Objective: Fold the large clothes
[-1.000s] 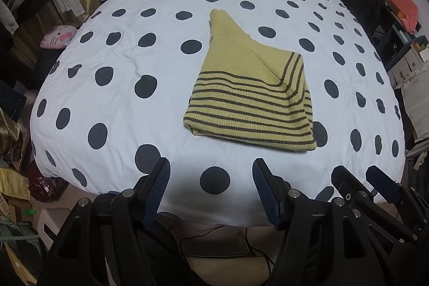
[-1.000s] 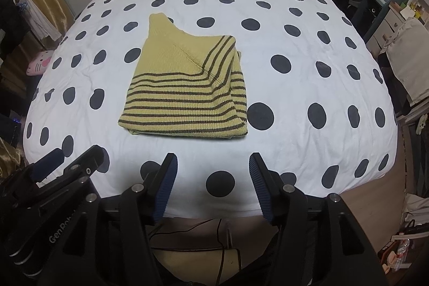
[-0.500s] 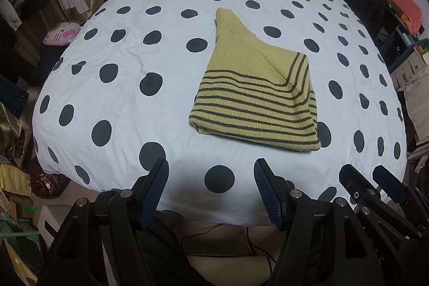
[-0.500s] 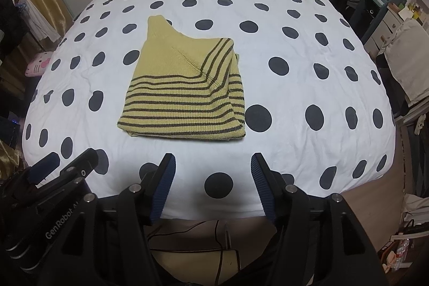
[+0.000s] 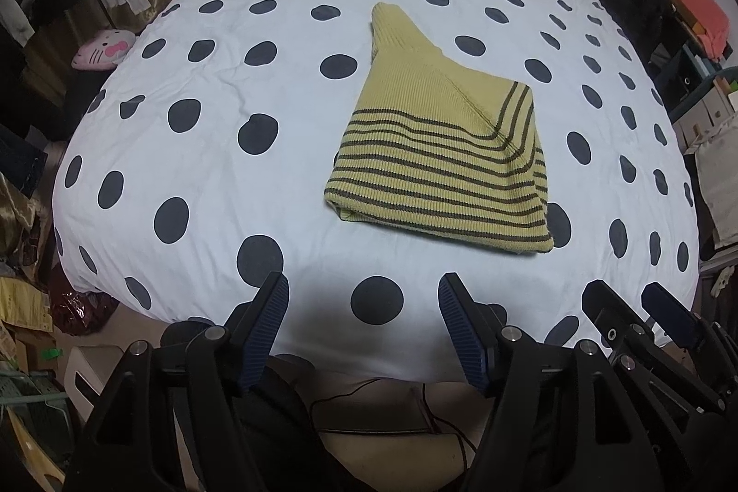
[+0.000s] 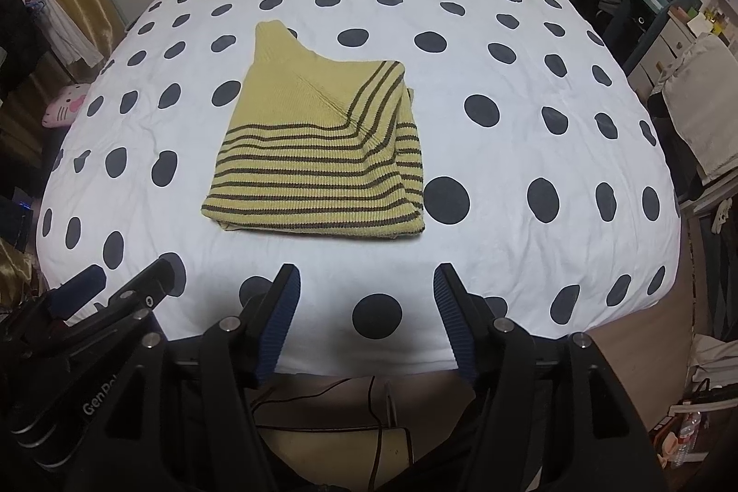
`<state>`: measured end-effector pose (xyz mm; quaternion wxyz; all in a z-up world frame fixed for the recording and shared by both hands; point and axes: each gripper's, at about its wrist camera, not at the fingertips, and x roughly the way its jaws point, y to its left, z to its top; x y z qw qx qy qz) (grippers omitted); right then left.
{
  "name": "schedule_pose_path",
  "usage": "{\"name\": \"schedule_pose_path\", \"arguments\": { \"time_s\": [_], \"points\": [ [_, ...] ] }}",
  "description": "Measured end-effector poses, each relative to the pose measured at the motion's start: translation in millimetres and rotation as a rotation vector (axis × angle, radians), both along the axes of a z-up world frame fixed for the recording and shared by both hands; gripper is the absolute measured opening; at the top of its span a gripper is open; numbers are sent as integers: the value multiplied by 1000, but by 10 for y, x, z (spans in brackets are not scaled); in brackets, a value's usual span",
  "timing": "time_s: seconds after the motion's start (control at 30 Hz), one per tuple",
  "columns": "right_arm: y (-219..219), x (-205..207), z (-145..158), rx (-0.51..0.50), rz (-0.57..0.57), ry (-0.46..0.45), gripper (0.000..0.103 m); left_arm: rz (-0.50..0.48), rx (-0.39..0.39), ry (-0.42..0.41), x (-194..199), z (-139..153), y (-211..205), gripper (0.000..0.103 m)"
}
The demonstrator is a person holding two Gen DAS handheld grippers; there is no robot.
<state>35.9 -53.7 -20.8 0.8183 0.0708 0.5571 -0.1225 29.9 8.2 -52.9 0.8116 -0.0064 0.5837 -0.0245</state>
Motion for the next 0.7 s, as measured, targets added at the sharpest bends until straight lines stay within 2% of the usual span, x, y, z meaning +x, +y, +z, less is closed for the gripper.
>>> {"name": "schedule_pose_path", "arguments": {
  "time_s": [0.7],
  "points": [
    [-7,-3,-43,-1,3,9,63,7,2,13,18,-32,-4,70]
  ]
}}
